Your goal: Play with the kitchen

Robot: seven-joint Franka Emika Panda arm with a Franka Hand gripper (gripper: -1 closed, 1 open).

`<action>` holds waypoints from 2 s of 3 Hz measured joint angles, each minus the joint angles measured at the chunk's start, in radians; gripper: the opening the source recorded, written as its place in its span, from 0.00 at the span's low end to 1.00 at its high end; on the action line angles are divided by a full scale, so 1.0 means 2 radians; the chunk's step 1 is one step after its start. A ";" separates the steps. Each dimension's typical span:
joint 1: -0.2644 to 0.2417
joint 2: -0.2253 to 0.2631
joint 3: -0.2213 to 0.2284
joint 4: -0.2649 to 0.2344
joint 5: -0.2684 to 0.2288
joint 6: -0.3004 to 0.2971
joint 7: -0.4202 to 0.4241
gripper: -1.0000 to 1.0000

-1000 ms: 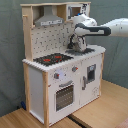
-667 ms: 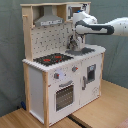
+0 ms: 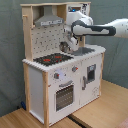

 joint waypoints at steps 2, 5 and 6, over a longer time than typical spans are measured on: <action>-0.055 -0.001 0.082 0.065 0.004 0.006 0.003 0.00; -0.144 -0.008 0.186 0.150 0.004 0.007 0.003 0.00; -0.181 -0.016 0.228 0.185 0.003 0.007 0.003 0.00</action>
